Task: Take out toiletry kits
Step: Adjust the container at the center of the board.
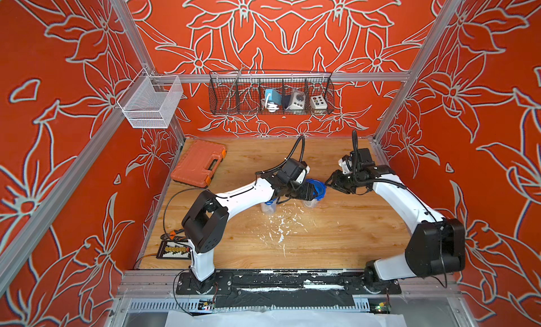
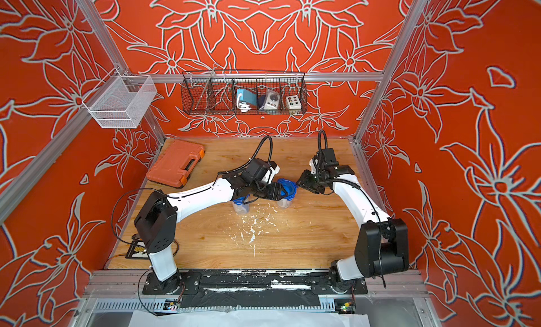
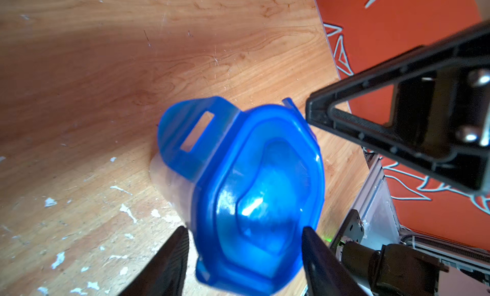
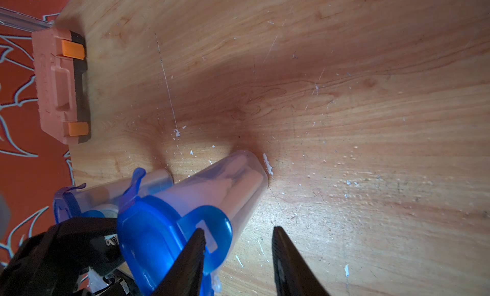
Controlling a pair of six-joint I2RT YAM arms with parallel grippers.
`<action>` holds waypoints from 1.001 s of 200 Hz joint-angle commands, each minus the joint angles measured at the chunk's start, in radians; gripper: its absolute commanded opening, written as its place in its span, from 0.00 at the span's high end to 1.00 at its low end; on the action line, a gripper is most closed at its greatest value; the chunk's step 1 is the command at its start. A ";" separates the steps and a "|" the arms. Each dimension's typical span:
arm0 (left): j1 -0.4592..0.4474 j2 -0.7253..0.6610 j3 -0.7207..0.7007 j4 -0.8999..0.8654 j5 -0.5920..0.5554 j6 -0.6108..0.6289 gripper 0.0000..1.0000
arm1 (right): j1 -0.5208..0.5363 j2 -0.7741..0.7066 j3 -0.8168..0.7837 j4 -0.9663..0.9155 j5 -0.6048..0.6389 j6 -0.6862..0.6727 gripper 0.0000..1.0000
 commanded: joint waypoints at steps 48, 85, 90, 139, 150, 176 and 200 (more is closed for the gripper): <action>0.029 -0.048 -0.002 -0.071 -0.012 -0.011 0.31 | -0.004 -0.017 0.062 -0.100 0.081 -0.077 0.55; 0.070 -0.067 0.003 -0.054 0.000 -0.004 0.29 | -0.008 -0.056 0.029 -0.135 0.126 -0.090 0.54; 0.074 -0.065 0.008 -0.054 0.005 -0.001 0.29 | -0.009 -0.060 0.024 -0.136 0.128 -0.091 0.54; 0.086 0.011 0.144 -0.079 -0.016 0.057 0.28 | -0.008 -0.101 -0.050 -0.111 0.091 -0.072 0.53; 0.089 0.046 0.194 -0.097 -0.021 0.078 0.29 | -0.004 -0.097 -0.058 -0.107 0.079 -0.066 0.53; 0.089 0.114 0.288 -0.132 -0.013 0.120 0.31 | 0.003 -0.082 -0.070 -0.080 0.053 -0.051 0.53; 0.088 0.160 0.337 -0.185 -0.048 0.156 0.35 | 0.003 -0.051 -0.049 -0.059 0.020 -0.036 0.53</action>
